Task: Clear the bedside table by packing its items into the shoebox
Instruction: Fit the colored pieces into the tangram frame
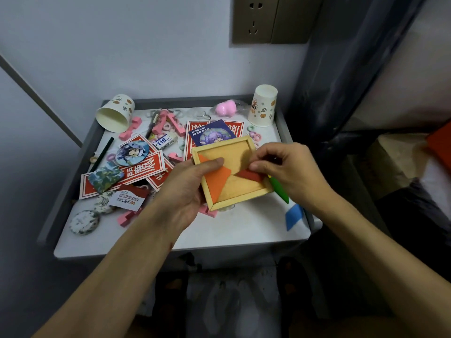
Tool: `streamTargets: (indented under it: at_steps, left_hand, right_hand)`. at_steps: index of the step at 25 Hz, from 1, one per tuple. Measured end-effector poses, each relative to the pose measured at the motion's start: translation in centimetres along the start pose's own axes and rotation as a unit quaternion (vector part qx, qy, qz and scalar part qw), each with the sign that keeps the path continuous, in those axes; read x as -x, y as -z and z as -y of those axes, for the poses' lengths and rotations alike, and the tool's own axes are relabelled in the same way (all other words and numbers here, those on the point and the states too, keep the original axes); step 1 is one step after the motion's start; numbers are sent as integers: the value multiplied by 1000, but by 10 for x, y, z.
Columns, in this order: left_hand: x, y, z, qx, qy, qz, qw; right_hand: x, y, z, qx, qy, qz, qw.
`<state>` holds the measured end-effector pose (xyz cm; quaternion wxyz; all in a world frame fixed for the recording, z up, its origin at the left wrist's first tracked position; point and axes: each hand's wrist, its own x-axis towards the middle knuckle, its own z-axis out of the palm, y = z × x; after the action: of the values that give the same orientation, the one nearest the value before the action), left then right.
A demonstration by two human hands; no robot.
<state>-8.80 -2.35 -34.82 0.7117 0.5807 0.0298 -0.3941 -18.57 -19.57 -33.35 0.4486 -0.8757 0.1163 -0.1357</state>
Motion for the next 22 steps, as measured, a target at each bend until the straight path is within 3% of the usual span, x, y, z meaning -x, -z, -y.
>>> streamTargets:
  at_steps: [4, 14, 19, 22]
  left_hand:
    - [3, -1, -5, -35, 9, -3, 999]
    - [1, 0, -5, -23, 6, -5, 1000]
    - [-2, 2, -3, -24, -7, -20, 999]
    - [-6, 5, -4, -14, -22, -40, 999]
  right_hand:
    - [0, 0, -7, 50, 38, 56, 996]
    - [3, -5, -3, 71, 84, 60, 992]
    - [6, -1, -4, 52, 68, 75, 994]
    - [8, 10, -5, -3, 63, 44, 997]
